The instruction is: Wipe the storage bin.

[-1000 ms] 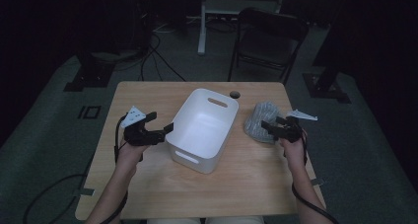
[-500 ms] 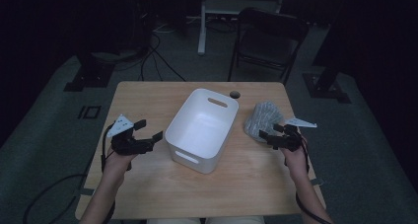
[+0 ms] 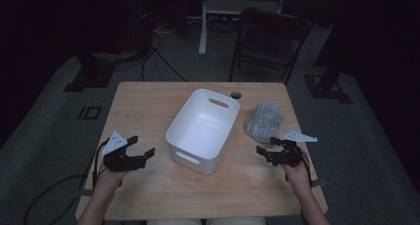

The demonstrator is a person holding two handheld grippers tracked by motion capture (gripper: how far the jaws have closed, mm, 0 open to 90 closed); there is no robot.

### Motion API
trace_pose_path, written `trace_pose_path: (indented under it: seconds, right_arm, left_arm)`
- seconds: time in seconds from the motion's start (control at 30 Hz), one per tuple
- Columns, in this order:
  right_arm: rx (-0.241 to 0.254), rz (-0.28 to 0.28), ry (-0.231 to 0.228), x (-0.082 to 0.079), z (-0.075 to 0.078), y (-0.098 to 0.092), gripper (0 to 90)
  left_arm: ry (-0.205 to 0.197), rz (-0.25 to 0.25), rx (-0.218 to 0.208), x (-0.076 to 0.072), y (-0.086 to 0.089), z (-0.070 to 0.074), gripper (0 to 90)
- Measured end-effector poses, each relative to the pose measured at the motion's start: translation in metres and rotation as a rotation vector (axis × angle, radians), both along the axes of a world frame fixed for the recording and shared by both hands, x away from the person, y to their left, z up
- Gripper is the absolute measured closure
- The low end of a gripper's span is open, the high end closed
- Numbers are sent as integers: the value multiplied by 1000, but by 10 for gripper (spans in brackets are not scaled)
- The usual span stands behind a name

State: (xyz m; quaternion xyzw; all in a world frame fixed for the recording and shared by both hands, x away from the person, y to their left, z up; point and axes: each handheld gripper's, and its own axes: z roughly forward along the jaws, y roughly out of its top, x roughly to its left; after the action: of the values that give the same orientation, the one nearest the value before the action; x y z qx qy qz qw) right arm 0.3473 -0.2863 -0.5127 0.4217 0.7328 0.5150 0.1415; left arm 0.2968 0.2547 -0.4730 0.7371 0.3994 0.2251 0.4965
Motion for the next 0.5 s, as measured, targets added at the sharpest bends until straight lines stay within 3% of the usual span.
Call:
trace_pose_path:
  seconds: [0.5]
  right_arm:
    - [-56, 10, 55, -31, -26, -7, 145]
  left_arm:
    - [56, 62, 55, -12, 14, -36, 152]
